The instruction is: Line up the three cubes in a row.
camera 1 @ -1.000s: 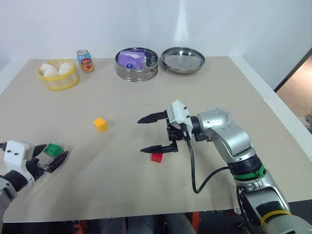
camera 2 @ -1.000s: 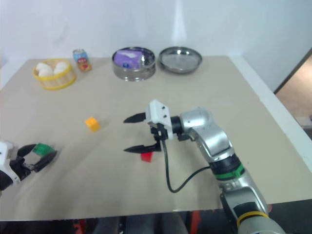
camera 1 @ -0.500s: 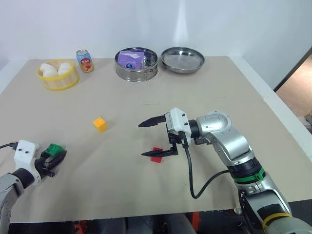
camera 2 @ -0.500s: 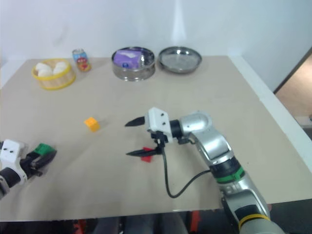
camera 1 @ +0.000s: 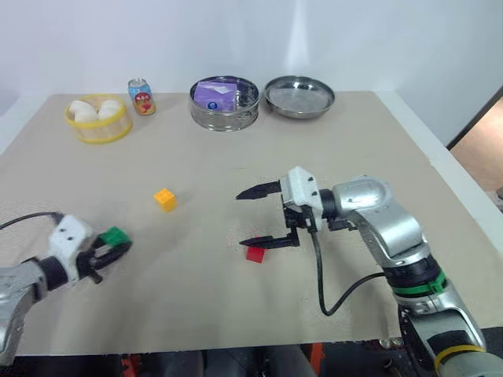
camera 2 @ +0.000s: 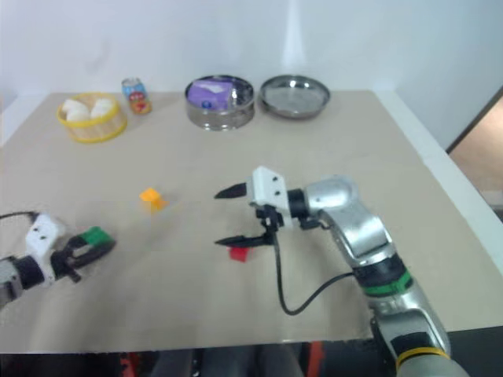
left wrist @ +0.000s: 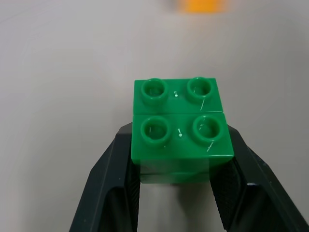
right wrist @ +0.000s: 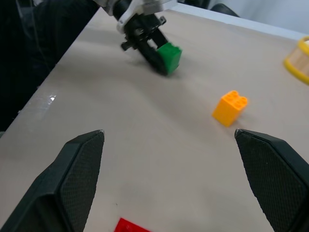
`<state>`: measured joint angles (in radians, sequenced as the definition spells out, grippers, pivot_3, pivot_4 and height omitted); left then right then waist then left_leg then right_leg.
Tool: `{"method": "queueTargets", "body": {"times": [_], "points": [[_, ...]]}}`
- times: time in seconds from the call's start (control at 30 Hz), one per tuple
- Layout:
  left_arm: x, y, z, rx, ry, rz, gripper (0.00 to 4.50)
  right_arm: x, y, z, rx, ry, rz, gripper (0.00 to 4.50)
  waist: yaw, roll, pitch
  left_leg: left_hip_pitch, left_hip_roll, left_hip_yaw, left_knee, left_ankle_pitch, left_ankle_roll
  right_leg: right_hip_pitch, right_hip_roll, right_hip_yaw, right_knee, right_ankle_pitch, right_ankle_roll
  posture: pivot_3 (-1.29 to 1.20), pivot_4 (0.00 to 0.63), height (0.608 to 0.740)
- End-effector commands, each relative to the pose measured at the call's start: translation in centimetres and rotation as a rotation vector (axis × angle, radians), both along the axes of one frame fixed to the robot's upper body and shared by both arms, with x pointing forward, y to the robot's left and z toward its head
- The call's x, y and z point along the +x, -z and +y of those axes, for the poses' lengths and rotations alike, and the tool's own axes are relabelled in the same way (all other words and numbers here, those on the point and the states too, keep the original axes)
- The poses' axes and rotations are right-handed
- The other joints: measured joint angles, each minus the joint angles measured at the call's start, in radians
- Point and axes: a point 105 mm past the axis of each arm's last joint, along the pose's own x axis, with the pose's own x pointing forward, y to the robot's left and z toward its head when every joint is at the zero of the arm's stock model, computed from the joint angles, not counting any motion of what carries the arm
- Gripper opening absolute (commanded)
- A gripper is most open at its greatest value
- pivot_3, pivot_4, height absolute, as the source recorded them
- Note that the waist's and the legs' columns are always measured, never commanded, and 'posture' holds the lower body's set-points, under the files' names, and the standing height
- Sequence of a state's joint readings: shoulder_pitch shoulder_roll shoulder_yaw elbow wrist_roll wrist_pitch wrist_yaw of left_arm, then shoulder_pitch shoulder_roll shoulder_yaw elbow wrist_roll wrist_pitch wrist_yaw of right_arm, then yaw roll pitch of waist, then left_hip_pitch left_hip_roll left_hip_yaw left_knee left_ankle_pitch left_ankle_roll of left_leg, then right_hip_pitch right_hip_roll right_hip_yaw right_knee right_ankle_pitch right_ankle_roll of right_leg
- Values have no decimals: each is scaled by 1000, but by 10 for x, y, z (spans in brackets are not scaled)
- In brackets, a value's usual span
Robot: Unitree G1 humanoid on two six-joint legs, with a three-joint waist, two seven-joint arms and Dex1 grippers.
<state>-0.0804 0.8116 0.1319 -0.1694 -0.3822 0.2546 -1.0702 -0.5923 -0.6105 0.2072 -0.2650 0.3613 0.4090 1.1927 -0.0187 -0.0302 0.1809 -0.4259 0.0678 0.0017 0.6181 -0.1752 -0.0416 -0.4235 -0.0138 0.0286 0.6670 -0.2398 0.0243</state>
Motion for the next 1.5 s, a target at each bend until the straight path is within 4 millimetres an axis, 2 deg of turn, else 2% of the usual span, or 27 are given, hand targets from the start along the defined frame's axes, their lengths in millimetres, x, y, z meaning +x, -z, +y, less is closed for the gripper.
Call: {"method": "queueTargets", "body": {"times": [0.03,0.2,0.27,0.37,0.57,1.17,1.5], "points": [[24,-12,-50,10,273,-1,1389,-8,-10,-7,44,76,-54,4500,-3,0,0,0,0,0,0,0,0,0,1,0,0,0,1,0,150,740],[33,-13,-75,16,396,21,1389,-9,-9,-9,47,113,-62,4500,-12,0,0,0,0,-1,1,0,0,0,4,3,1,3,6,0,150,740],[31,-6,-79,43,432,37,1389,-9,-9,-9,47,122,-62,4500,-5,0,0,0,0,-2,1,0,1,0,4,3,1,3,6,0,150,740],[29,4,-78,92,472,52,1389,-9,-8,-10,47,131,-54,4500,-4,0,0,-1,0,-2,2,0,1,0,5,2,1,3,6,0,150,740],[29,9,-77,147,498,49,1389,-9,-7,-12,39,136,-44,4500,-6,0,0,-1,0,-2,3,0,1,0,5,3,1,3,6,0,150,740],[25,12,-87,115,542,76,1389,-9,-5,-9,26,126,-42,4500,-5,0,0,-1,0,-3,4,0,1,0,5,3,2,3,7,0,150,740],[27,19,-82,184,541,95,1389,-9,-2,-9,25,128,-41,4500,-5,0,0,-1,0,-3,6,0,1,0,5,3,3,3,7,0,150,740]]}}
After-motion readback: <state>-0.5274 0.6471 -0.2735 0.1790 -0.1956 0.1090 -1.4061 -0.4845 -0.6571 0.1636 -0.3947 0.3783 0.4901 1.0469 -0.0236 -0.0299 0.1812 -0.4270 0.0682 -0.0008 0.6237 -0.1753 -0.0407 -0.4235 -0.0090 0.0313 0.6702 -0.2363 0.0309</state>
